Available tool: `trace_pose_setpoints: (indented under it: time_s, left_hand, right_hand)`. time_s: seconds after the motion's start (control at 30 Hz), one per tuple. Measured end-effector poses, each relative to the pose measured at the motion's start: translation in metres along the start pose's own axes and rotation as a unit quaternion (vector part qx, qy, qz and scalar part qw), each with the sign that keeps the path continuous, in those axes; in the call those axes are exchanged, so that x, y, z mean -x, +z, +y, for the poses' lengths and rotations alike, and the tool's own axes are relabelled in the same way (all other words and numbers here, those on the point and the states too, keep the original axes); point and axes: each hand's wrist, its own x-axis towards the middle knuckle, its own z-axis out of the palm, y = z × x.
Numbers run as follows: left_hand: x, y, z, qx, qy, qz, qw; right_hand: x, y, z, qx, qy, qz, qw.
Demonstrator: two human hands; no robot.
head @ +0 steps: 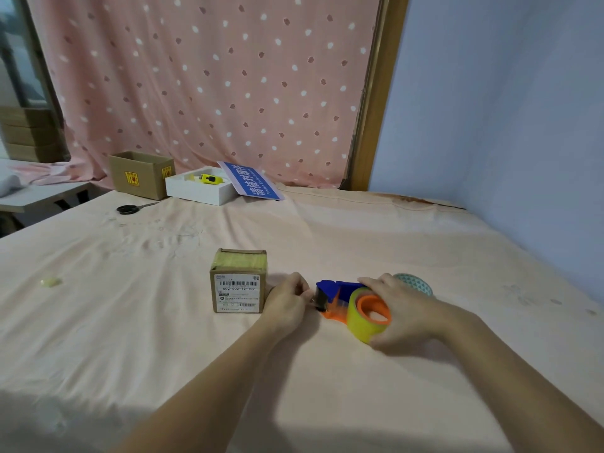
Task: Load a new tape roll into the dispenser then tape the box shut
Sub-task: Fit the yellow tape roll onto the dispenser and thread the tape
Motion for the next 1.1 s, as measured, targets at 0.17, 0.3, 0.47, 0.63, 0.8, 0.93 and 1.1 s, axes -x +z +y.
trace_pose_setpoints:
  time_s: [0.17,0.3,0.47,0.63,0.8,0.93,1.1]
  left_hand:
    - [0.005,-0.008,-0.004,0.003,0.035,-0.033,0.999]
    - [0.006,-0.009,-0.003,-0.012,0.043,-0.033,0.998]
    - [0.004,-0.005,-0.005,0.004,0.030,-0.024,0.999]
    - [0.006,-0.006,-0.005,0.005,0.053,-0.024,0.998]
    - [0.004,-0.006,-0.009,-0.001,0.056,-0.007,0.998]
    - [0.001,-0.004,-0.010,-0.025,0.051,-0.012,0.998]
    - [0.002,-0.001,-0.009,-0.041,0.061,-0.024,0.997]
  right_hand:
    - [0.000,0.018,-0.010,0.027,0.009,0.030,0.999]
    - [0.010,0.022,-0.002,-0.010,-0.019,0.064,0.998]
    - [0.024,0.017,0.017,-0.072,-0.037,0.031,0.996]
    - [0.019,0.018,0.017,-0.093,-0.029,0.015,0.995]
    - [0.013,0.038,0.016,-0.173,0.003,0.090,0.981]
    - [0.016,0.043,0.023,-0.220,0.009,0.109,0.969]
    - [0.017,0.048,0.024,-0.223,0.012,0.144,0.964]
